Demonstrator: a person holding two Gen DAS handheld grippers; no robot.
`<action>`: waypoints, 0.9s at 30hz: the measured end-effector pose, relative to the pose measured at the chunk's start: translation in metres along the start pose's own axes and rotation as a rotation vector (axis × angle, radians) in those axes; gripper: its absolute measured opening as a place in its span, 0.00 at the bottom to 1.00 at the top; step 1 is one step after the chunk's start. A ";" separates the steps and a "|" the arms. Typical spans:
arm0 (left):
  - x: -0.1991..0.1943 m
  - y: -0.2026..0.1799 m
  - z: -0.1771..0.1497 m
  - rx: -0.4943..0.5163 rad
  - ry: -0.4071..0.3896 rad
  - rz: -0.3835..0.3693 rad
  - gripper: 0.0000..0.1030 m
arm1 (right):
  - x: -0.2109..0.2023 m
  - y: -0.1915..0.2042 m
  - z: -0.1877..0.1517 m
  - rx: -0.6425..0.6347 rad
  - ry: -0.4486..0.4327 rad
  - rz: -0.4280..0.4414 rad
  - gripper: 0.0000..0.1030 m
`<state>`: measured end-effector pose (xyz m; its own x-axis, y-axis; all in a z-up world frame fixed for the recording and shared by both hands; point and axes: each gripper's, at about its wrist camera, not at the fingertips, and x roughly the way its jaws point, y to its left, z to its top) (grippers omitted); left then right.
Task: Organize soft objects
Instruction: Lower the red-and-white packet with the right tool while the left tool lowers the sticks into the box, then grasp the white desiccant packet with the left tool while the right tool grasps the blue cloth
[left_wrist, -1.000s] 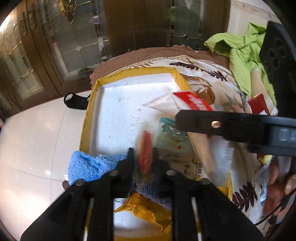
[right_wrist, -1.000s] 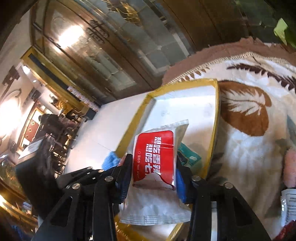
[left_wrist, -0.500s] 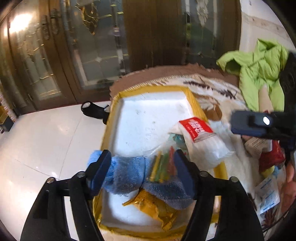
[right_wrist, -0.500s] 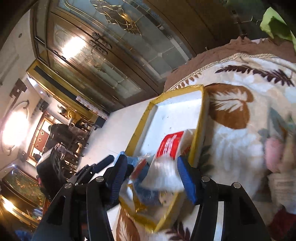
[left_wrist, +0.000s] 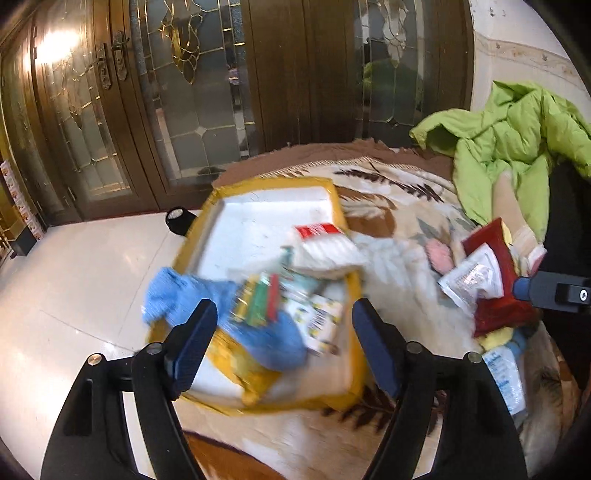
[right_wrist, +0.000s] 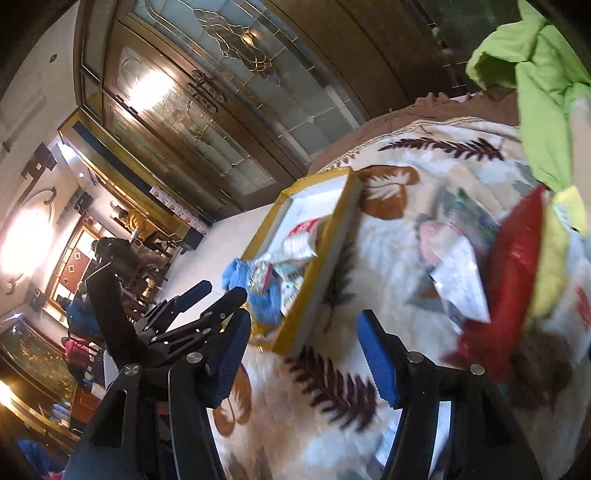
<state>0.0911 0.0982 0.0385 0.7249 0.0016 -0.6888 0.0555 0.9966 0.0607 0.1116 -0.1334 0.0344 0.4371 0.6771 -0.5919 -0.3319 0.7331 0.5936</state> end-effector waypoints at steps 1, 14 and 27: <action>-0.001 -0.007 -0.003 -0.004 0.004 0.000 0.73 | -0.007 -0.001 -0.004 -0.007 -0.005 -0.015 0.61; -0.014 -0.069 -0.020 0.048 0.043 -0.046 0.73 | -0.061 -0.016 -0.055 -0.069 0.018 -0.116 0.61; -0.012 -0.083 -0.035 0.074 0.080 -0.066 0.73 | -0.060 -0.037 -0.083 -0.022 0.086 -0.163 0.61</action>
<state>0.0539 0.0188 0.0167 0.6613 -0.0539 -0.7482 0.1538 0.9860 0.0649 0.0284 -0.1960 0.0029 0.4135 0.5514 -0.7246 -0.2813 0.8342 0.4743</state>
